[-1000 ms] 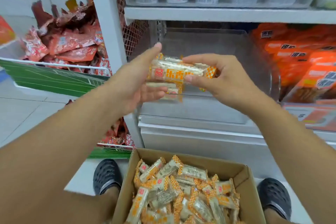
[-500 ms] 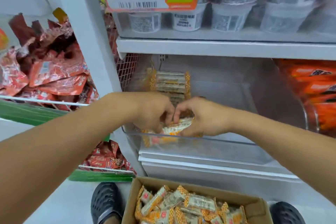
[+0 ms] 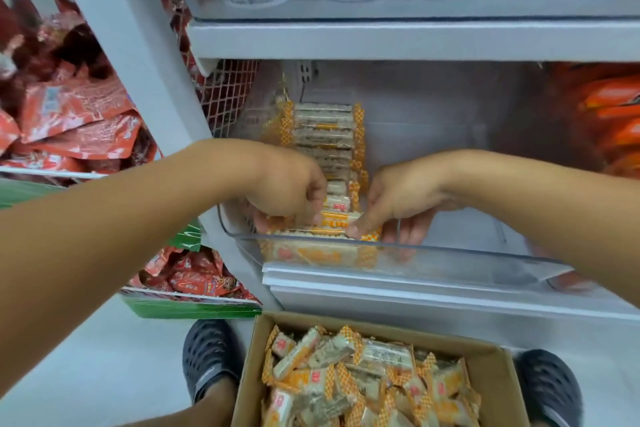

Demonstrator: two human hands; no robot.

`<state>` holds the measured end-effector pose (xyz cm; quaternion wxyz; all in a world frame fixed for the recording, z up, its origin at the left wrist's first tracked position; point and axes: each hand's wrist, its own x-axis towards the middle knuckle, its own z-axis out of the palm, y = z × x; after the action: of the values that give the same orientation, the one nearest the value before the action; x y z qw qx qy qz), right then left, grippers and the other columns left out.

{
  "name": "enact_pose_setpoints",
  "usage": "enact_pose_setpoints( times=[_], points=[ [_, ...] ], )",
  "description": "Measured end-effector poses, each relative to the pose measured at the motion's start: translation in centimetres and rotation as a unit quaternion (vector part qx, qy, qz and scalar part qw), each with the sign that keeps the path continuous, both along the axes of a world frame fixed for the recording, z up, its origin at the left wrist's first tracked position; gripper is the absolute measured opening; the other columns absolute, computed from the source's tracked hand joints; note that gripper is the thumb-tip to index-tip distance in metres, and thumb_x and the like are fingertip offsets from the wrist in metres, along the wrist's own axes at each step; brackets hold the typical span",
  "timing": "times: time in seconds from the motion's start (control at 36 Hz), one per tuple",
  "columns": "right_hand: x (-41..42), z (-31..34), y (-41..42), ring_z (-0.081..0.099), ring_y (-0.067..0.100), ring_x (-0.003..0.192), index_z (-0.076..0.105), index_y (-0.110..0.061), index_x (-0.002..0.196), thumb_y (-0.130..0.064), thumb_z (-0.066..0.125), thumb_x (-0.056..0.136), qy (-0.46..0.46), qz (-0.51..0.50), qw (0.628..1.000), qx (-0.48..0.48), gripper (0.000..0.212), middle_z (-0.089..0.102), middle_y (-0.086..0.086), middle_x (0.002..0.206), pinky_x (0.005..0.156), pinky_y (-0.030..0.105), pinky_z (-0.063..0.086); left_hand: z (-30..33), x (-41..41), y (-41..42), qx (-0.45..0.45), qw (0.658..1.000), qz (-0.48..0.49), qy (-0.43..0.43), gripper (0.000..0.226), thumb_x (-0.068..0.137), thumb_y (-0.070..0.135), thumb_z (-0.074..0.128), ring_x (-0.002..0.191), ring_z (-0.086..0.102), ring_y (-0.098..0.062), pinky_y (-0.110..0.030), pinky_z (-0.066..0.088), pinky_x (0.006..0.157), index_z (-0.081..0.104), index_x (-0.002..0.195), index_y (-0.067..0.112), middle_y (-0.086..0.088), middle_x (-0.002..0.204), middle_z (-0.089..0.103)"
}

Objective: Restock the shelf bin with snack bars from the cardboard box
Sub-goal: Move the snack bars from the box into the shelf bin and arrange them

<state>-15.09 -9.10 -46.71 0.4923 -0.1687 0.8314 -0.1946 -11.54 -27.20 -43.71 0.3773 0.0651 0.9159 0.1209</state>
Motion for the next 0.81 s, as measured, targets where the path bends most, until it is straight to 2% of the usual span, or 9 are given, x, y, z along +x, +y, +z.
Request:
enact_pose_setpoints(
  times=[0.08, 0.22, 0.31, 0.39, 0.5, 0.56, 0.64, 0.72, 0.81],
  points=[
    [0.0, -0.5, -0.4, 0.07, 0.021, 0.054, 0.068, -0.001, 0.087, -0.021, 0.074, 0.089, -0.077, -0.065, 0.994, -0.032, 0.021, 0.072, 0.021, 0.074, 0.061, 0.027, 0.06, 0.0, 0.1, 0.0, -0.046, 0.999, 0.011, -0.014, 0.024, 0.086, 0.031, 0.076, 0.08, 0.072, -0.03, -0.044, 0.063, 0.065, 0.063, 0.098, 0.014, -0.016, 0.1, 0.069],
    [0.6, -1.9, -1.9, 0.058, 0.006, 0.046, 0.068, -0.009, 0.083, -0.018, 0.079, 0.084, -0.029, -0.133, 0.989, -0.063, 0.014, 0.063, 0.003, 0.063, 0.046, 0.011, 0.048, -0.3, 0.7, 0.8, -0.112, 0.993, -0.032, 0.018, 0.021, 0.087, 0.026, 0.074, 0.075, 0.074, -0.026, -0.042, 0.062, 0.069, 0.065, 0.099, 0.01, -0.009, 0.091, 0.071],
    [0.6, -1.5, -1.8, 0.062, 0.01, 0.047, 0.07, -0.001, 0.099, -0.024, 0.078, 0.085, -0.036, -0.137, 0.988, -0.061, 0.028, 0.066, 0.007, 0.067, 0.05, 0.015, 0.053, -0.2, 0.7, 0.7, -0.097, 0.995, -0.03, 0.022, 0.016, 0.088, 0.024, 0.074, 0.077, 0.074, -0.026, -0.04, 0.063, 0.069, 0.066, 0.092, 0.011, -0.007, 0.088, 0.07],
    [-0.1, -0.6, -0.8, 0.066, 0.015, 0.052, 0.066, 0.0, 0.09, -0.025, 0.073, 0.089, -0.056, -0.159, 0.984, -0.062, 0.026, 0.068, 0.013, 0.069, 0.065, 0.025, 0.058, 0.3, 0.6, 0.3, -0.046, 0.999, 0.002, 0.011, 0.015, 0.091, 0.023, 0.071, 0.071, 0.073, -0.027, -0.039, 0.063, 0.067, 0.066, 0.089, 0.009, -0.009, 0.08, 0.07],
    [-0.5, -0.2, 0.0, 0.071, 0.023, 0.058, 0.063, 0.005, 0.096, -0.03, 0.063, 0.097, -0.098, -0.182, 0.978, -0.04, 0.035, 0.069, 0.021, 0.078, 0.064, 0.03, 0.06, 0.7, -0.2, 0.6, 0.026, 0.996, 0.055, 0.064, 0.012, 0.097, 0.021, 0.062, 0.061, 0.069, -0.02, -0.029, 0.058, 0.055, 0.065, 0.097, 0.01, -0.012, 0.079, 0.071],
    [0.0, -0.1, -0.4, 0.072, 0.028, 0.061, 0.063, 0.007, 0.093, -0.025, 0.056, 0.101, -0.151, -0.194, 0.967, -0.065, 0.034, 0.069, 0.024, 0.077, 0.07, 0.035, 0.06, 0.7, -0.5, 1.2, 0.01, 0.997, 0.053, 0.061, 0.012, 0.099, 0.019, 0.057, 0.071, 0.073, -0.026, -0.033, 0.061, 0.057, 0.063, 0.102, 0.01, -0.015, 0.086, 0.072],
    [0.4, 0.2, -1.1, 0.072, 0.032, 0.063, 0.061, 0.011, 0.09, -0.017, 0.05, 0.102, -0.196, -0.216, 0.952, -0.095, 0.032, 0.068, 0.028, 0.079, 0.073, 0.04, 0.058, 0.5, -0.4, 1.7, -0.036, 0.998, 0.037, 0.026, 0.011, 0.101, 0.016, 0.051, 0.067, 0.072, -0.026, -0.033, 0.061, 0.055, 0.061, 0.101, 0.012, -0.014, 0.083, 0.067],
    [0.7, 1.0, -0.4, 0.072, 0.024, 0.06, 0.062, 0.007, 0.089, -0.017, 0.048, 0.101, -0.125, -0.224, 0.962, -0.096, 0.031, 0.07, 0.022, 0.073, 0.067, 0.029, 0.059, 0.6, 0.0, 1.4, -0.01, 0.998, 0.062, 0.023, 0.015, 0.103, 0.02, 0.049, 0.079, 0.074, -0.027, -0.037, 0.063, 0.064, 0.06, 0.094, 0.016, -0.011, 0.089, 0.063],
    [1.3, 2.5, 1.7, 0.073, 0.032, 0.083, 0.064, 0.006, 0.099, -0.019, 0.054, 0.1, 0.008, -0.241, 0.963, -0.124, 0.027, 0.072, 0.024, 0.093, 0.075, 0.033, 0.061, 1.5, 1.1, 1.0, 0.036, 0.995, 0.065, 0.066, 0.019, 0.102, 0.023, 0.05, 0.071, 0.068, -0.02, -0.029, 0.057, 0.059, 0.066, 0.093, 0.017, -0.006, 0.084, 0.068]
  ],
)
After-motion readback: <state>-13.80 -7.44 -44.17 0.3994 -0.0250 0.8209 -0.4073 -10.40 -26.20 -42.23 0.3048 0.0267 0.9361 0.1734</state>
